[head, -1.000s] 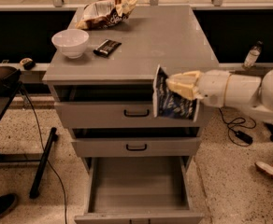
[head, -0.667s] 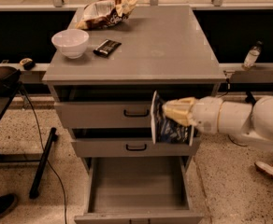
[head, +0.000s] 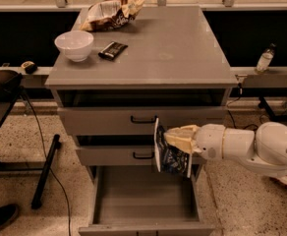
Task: Place blue chip bag into bottom drawer
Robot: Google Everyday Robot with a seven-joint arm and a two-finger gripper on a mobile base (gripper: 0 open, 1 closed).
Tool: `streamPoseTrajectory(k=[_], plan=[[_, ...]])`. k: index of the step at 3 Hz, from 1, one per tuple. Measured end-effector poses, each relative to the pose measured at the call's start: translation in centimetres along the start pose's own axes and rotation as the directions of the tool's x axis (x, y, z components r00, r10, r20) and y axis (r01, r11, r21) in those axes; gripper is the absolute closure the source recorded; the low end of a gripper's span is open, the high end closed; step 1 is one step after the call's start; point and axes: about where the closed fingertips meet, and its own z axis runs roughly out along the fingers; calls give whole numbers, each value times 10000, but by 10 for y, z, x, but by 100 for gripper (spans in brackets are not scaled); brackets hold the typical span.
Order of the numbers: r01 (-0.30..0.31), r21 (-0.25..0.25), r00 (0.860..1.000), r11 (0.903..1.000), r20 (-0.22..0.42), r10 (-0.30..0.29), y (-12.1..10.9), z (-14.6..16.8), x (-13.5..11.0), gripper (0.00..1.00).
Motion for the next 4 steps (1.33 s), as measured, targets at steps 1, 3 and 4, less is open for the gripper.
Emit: streamPoseTrajectory(k=[1,3,4], plan=[[-543,493,9980,9973,-300,558,-31,30,42,100],[-2734,558,9439,9603,-1764,2790,-53,110,243,100],[-2689,527,9467,9617,-1695,2740,-52,110,237,100]])
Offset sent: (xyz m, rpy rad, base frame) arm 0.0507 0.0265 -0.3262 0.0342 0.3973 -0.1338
